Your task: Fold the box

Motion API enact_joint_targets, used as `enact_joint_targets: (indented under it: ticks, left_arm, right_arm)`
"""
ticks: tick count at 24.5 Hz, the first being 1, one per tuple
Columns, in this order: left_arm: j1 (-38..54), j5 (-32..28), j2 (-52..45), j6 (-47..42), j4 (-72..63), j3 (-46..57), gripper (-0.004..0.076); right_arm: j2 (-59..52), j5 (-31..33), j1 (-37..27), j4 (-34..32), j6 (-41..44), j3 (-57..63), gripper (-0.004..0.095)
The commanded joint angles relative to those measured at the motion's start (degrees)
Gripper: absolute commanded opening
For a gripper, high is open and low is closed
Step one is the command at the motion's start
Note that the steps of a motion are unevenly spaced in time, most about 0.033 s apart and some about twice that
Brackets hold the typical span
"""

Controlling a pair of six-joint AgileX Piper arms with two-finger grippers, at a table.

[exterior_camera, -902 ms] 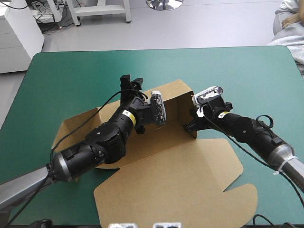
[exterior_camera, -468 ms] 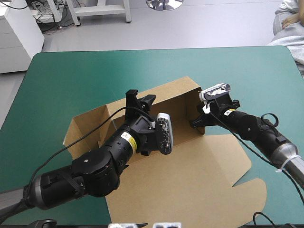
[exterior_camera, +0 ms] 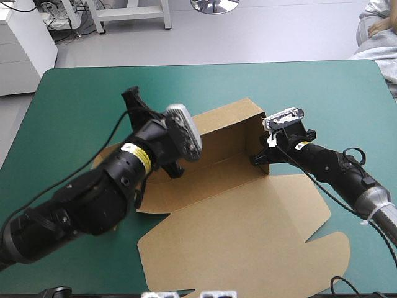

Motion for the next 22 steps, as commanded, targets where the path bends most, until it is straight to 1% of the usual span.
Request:
enact_joint_targets:
  ticks: [1,5,8,9,10,11,13,14,15,18,22]
  left_arm:
    - [10.4,0.1,-1.8,5.0,-10.9,-6.4,0.0015]
    - [27.4,2.0,-1.8,12.9,-29.6,-9.2,0.0015]
    - [39.7,4.4,-1.8,14.7,-39.5,-9.4,0.0015]
    - [47.9,7.7,-1.8,14.7,-45.9,-9.4,0.0015]
    - [51.6,9.9,-1.8,14.7,-49.5,-9.4,0.0015]
    - [57.5,12.1,-1.8,14.7,-55.1,-9.3,0.0012]
    - [64.5,13.7,-1.8,14.7,-61.1,-9.3,0.0012]
    - [66.4,14.0,-1.8,14.6,-62.1,-9.3,0.0012]
    - [68.7,14.8,-1.8,14.6,-63.0,-9.3,0.0012]
    - [70.2,16.1,-1.8,14.4,-62.5,-9.3,0.0012]
    - [70.8,16.2,-1.8,14.4,-62.3,-9.0,0.0008]
  right_arm:
    - [-1.7,-3.4,-0.4,1.0,0.3,-2.3,-0.0019]
    - [-1.7,-3.3,-0.4,0.9,-0.1,-2.3,-0.0019]
    - [-1.7,-3.3,-0.4,0.9,-0.1,-2.3,-0.0019]
    - [-1.7,-3.3,-0.4,0.8,-0.1,-2.3,-0.0019]
    - [-1.7,-3.3,-0.4,0.7,-0.1,-2.3,-0.0019]
    - [-1.7,-3.3,-0.4,0.4,-0.1,-2.3,-0.0019]
    - [-1.9,-2.7,-0.4,-1.4,-0.1,-2.3,-0.0019]
    - [-1.9,-1.9,-0.4,-2.1,-0.1,-2.3,-0.0019]
    - [-2.5,0.3,-0.4,-3.3,-0.1,-2.3,-0.0019]
    - [-3.4,5.7,-0.5,-5.6,0.5,-3.0,-0.0019]
    - [-3.6,16.4,-2.3,-9.4,6.2,-7.7,-0.0019]
